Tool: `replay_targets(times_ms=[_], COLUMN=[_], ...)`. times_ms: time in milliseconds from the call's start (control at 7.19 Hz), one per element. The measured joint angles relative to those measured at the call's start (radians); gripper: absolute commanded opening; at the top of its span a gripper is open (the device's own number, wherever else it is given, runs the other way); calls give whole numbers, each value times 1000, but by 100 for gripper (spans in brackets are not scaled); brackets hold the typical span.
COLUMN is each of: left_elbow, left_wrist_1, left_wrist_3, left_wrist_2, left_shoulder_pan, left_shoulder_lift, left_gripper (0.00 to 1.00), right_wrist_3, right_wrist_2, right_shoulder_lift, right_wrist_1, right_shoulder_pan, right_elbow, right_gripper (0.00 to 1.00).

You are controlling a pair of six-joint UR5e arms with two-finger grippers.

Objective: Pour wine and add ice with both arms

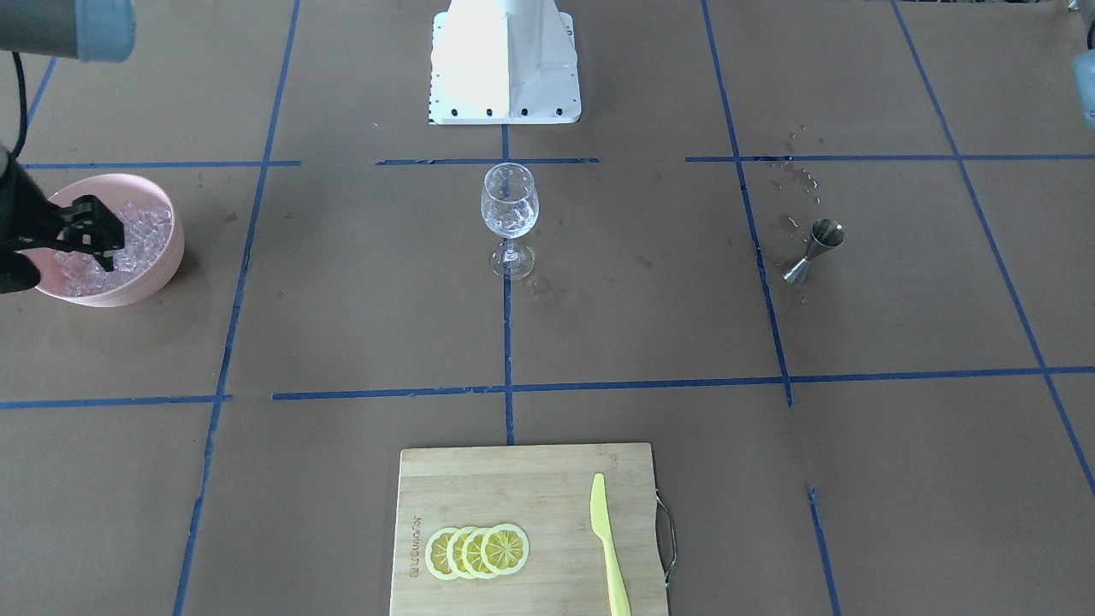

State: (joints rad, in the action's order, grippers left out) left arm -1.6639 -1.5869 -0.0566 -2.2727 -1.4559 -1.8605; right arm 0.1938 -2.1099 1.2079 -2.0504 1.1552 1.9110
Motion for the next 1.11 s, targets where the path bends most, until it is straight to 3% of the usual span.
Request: replay_targets(times_ms=[417, 696, 1113], left_elbow=[45, 61, 64], left_wrist_1=[-5, -9, -11], left_wrist_3=[184, 234, 243], left_wrist_2=[-33, -34, -34], left_shoulder_pan=[-54, -72, -75], left_shoulder_lift=[134, 198, 241], left_gripper=[100, 100, 100], right_wrist_3=[-378, -460, -418], right_wrist_2=[-64, -129, -228], right_shoulder_lift=[45, 106, 251], right_wrist_1=[5, 30, 278], right_shoulder_pan=[231, 326, 372], right_elbow=[-185, -243, -301], right_gripper=[100, 100, 100])
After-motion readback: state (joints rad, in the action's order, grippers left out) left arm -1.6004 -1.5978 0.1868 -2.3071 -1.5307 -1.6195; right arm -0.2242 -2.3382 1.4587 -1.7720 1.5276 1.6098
